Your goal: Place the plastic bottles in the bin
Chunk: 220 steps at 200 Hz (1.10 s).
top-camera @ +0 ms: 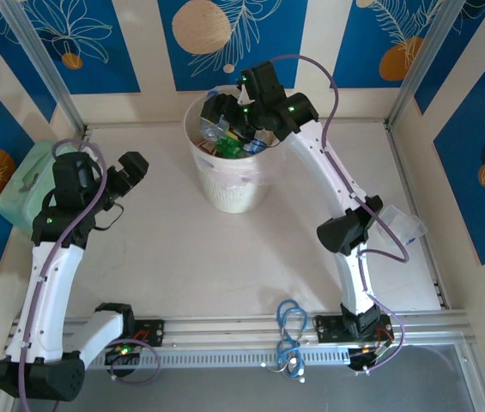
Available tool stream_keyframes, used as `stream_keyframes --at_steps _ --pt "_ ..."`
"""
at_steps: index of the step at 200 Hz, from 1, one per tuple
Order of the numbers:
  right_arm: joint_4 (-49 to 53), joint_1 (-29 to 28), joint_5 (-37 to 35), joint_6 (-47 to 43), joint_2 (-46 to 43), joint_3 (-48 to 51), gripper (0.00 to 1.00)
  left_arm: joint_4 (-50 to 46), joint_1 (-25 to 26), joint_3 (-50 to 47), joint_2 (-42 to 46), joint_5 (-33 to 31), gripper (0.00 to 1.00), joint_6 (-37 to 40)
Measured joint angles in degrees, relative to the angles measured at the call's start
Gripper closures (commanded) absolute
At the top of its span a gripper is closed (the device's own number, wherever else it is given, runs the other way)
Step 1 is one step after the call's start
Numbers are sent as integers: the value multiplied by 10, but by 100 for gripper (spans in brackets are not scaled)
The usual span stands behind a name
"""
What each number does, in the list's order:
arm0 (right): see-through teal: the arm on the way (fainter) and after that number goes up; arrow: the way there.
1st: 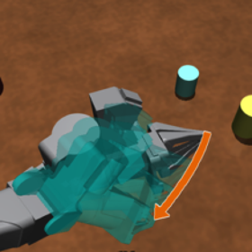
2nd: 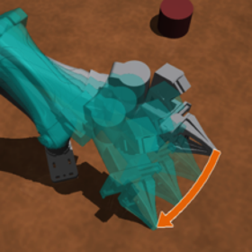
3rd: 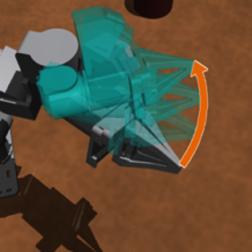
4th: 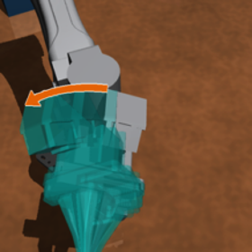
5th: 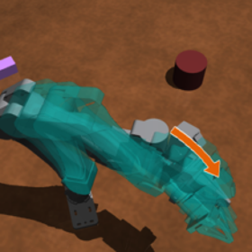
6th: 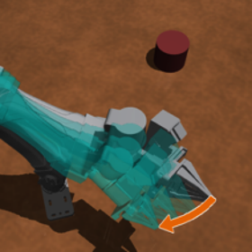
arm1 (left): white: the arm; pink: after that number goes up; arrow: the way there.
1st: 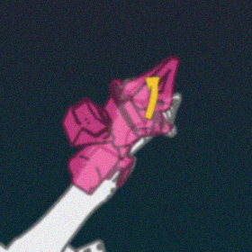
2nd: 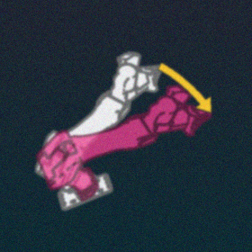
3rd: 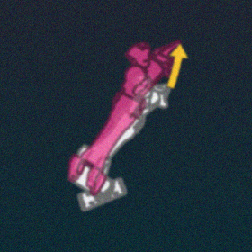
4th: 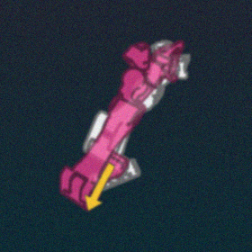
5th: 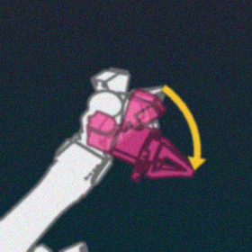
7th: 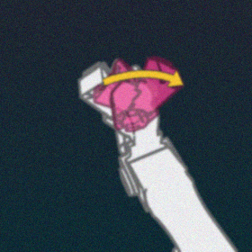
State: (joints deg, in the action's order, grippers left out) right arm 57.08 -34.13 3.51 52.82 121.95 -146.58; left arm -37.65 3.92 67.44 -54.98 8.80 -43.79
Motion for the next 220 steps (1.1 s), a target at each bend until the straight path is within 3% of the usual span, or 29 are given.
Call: stream_keyframes --at_steps 69,84,101,129,172,220 --pt "14 -2 -16 -29 -28 29 19 -7 3 7 -7 -19 0 9" --pt "16 -4 -23 -40 -50 44 27 -9 3 7 -5 -24 0 10" --pt "16 -9 -35 -52 -78 54 50 -11 3 7 -3 -30 0 17" --pt "8 -22 -36 -81 -104 42 65 -13 3 7 -3 -34 0 22" --pt "-2 -28 -1 -106 -29 -68 66 -12 5 -2 3 -37 0 24" --pt "-20 -28 34 -109 47 -73 66 -24 7 -52 -5 -61 0 49"
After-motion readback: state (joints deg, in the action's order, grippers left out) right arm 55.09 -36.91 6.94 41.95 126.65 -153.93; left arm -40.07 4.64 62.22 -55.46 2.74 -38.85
